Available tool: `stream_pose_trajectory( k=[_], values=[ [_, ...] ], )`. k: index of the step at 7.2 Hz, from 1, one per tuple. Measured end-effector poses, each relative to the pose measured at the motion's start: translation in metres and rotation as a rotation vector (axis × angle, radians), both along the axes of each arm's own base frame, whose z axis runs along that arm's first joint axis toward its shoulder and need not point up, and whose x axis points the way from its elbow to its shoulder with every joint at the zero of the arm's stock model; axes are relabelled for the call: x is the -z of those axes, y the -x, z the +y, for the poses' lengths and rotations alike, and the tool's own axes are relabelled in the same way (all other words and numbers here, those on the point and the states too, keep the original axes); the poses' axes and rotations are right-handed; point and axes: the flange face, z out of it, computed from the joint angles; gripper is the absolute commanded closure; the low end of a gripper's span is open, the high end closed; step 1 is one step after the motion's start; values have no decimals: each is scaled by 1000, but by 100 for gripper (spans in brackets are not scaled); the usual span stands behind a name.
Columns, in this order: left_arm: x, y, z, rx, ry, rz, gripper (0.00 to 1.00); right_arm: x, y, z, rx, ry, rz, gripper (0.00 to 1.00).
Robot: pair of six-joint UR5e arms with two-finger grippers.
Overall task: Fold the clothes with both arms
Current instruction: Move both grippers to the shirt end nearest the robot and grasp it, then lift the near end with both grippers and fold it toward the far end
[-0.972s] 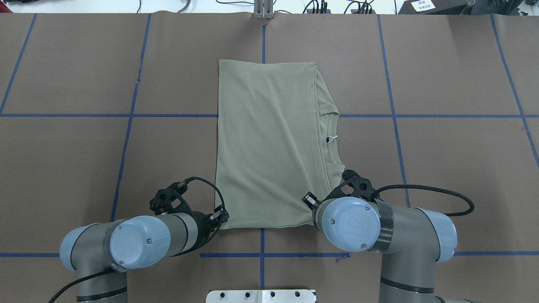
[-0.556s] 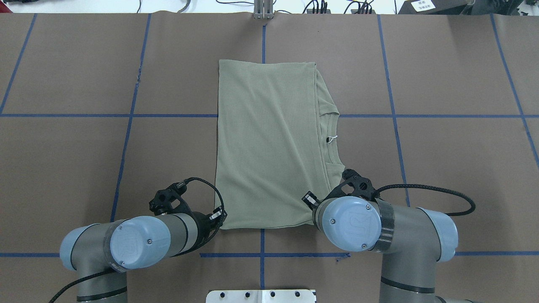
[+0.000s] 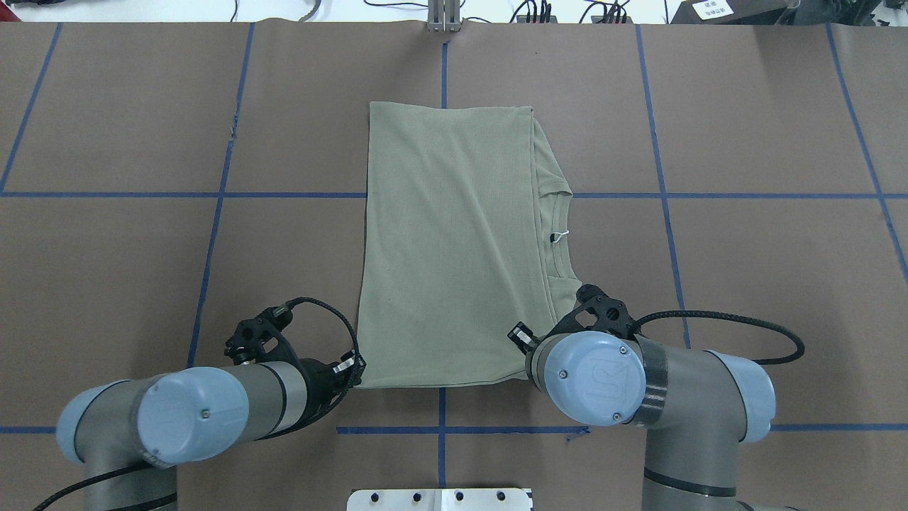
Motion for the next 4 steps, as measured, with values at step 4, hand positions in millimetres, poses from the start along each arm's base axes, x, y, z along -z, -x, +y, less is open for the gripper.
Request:
stream_pose_trajectory(
  k=[4],
  values=[
    [68, 71, 46, -25, 78, 132, 100, 65, -69, 59, 39, 42, -36, 100]
  ],
)
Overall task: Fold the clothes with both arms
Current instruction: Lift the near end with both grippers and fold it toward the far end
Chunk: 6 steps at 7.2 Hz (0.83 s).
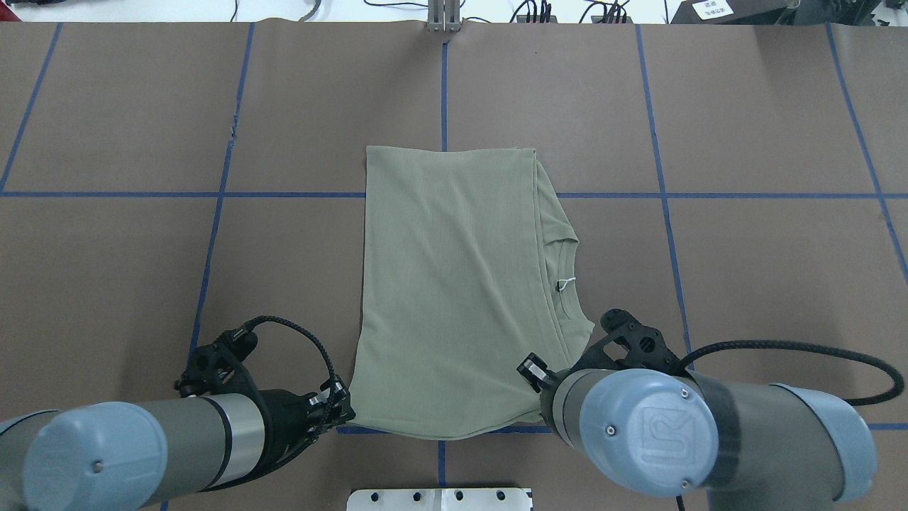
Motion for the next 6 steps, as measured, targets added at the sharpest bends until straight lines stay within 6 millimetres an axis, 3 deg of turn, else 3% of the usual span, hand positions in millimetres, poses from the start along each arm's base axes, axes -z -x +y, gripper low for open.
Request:
stream_pose_trajectory(
  k=[1, 2, 3, 4, 6],
  values=[
    [22, 23, 5, 0, 8, 41, 100, 12, -19, 3, -12, 11, -13, 100],
    [37, 36, 0, 17, 4, 72, 100, 17, -31, -6, -38, 12, -20, 100],
    [53, 42, -26, 68, -21, 95, 100, 20, -36, -26, -71, -3, -15, 100],
    [62, 37, -66, 126, -63, 85, 100, 25, -36, -56, -95, -39, -4, 100],
    [55, 22, -157, 215, -160, -19, 100, 32, -23, -135, -125, -119, 20, 100]
  ],
)
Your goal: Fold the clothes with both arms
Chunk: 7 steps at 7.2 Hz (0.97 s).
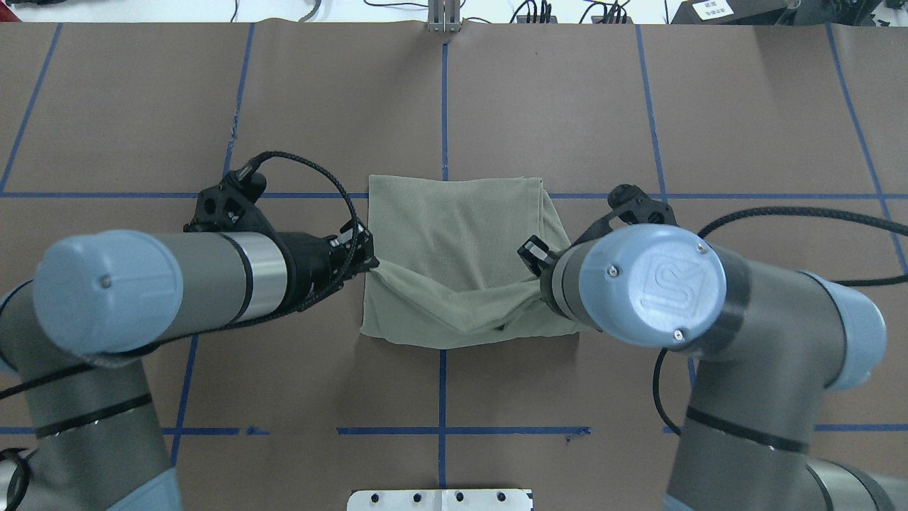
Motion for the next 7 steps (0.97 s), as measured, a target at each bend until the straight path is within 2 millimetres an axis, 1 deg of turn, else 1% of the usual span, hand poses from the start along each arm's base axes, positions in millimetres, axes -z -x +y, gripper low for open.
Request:
stream_pose_trajectory(
  k=[1, 2, 3, 4, 5, 6, 7],
  values=[
    [-11, -3, -33, 29, -31, -53, 100, -9, 8, -41, -15, -13, -3, 100],
    [-26, -13, -57, 47, -48, -75, 100, -25, 19, -78, -31, -17, -7, 100],
    [-41, -26, -77, 61, -57, -78, 100, -42, 34, -106, -41, -18, -3, 100],
    [-56, -40, -95, 73, -63, -78, 100, -56, 49, -127, -49, -18, 1, 100],
    [-66, -51, -108, 77, -68, -86, 100, -67, 63, -140, -51, -18, 5, 100],
    [-72, -60, -116, 77, -75, -101, 100, -74, 74, -149, -46, -18, 8, 100],
    [-77, -65, -122, 79, -80, -116, 100, -81, 81, -156, -35, -22, 12, 36]
  ],
)
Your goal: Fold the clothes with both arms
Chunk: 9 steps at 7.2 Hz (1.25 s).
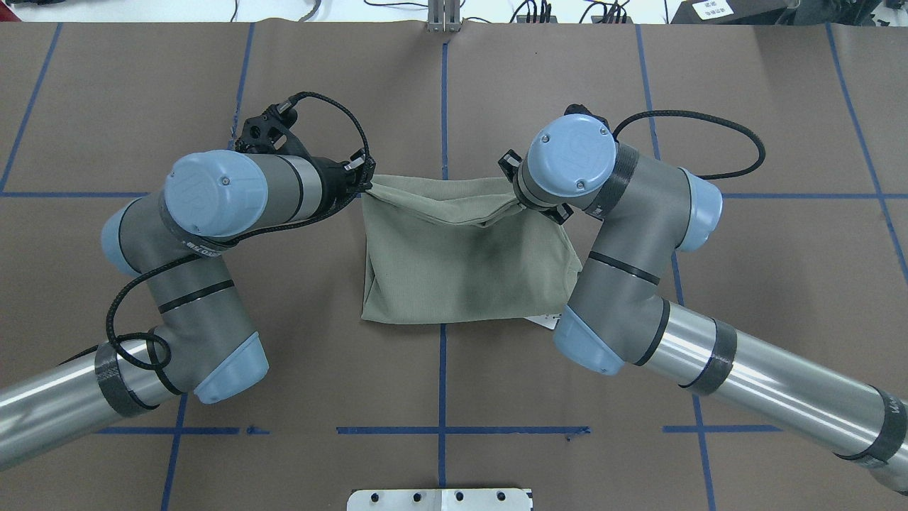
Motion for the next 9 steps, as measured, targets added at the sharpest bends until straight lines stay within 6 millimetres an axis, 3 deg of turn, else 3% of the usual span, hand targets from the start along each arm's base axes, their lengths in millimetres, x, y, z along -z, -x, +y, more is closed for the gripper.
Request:
stream_pose_trajectory(
  k=[1, 2, 4, 6, 7, 8, 9],
  values=[
    [-6, -9, -12, 12, -9, -21, 61, -10, 3, -13, 30, -17, 14, 0],
    [-15, -22, -41, 35, -38, -68, 51, -24, 1, -39, 93, -55, 47, 0],
    [-47, -22, -101, 59, -145, -165, 47, -52, -20, -99, 281, -182, 161, 0],
    [-67, 0, -120, 51, -219, -211, 48, -78, -73, -142, 397, -244, 211, 0],
    [-73, 19, -122, 13, -256, -228, 48, -92, -100, -150, 419, -250, 213, 0],
    [-85, 53, -123, -52, -303, -251, 48, -110, -140, -156, 437, -249, 199, 0],
    [-102, 100, -122, -129, -364, -283, 47, -136, -196, -158, 483, -267, 187, 0]
  ],
)
